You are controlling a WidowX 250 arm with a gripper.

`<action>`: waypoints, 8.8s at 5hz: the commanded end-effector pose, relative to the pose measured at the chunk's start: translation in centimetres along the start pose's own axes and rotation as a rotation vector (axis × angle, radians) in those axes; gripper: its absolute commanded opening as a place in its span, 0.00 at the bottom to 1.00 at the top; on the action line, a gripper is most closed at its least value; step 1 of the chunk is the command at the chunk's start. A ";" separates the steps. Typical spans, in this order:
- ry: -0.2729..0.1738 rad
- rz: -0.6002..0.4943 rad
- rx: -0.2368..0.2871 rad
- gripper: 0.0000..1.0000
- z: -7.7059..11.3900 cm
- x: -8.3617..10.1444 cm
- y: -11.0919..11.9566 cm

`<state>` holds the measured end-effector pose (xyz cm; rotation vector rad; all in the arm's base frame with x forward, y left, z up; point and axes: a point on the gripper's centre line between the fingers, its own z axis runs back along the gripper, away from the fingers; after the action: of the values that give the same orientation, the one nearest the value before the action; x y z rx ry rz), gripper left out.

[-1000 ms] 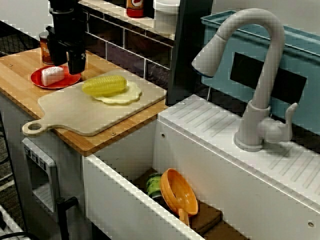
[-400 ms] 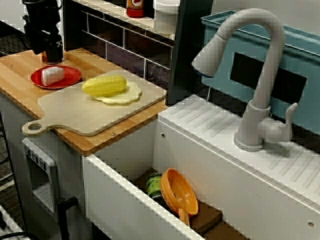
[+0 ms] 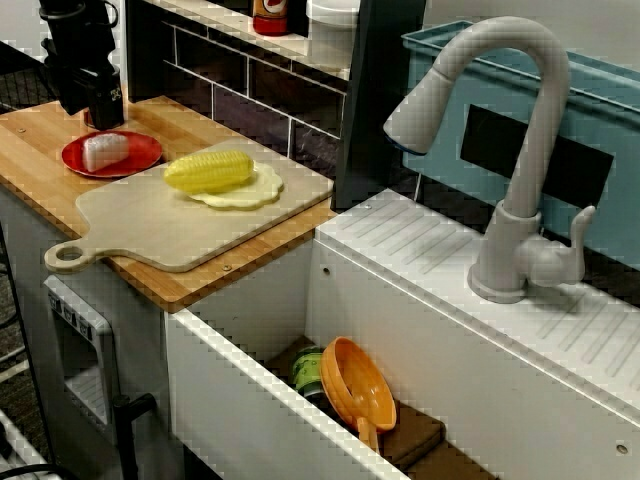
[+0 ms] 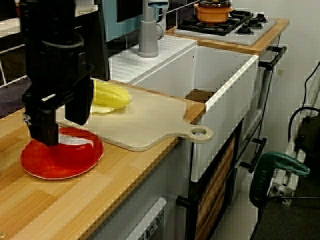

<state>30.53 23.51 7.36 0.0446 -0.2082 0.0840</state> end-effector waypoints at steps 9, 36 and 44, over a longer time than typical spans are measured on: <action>0.003 0.067 0.017 0.00 -1.3 1.2 -0.5; -0.067 -0.194 -0.015 1.00 2.2 1.2 -13.5; -0.039 -0.160 0.031 1.00 -1.4 4.2 -13.0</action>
<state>35.33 10.65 4.86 0.0754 -0.1932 -0.0695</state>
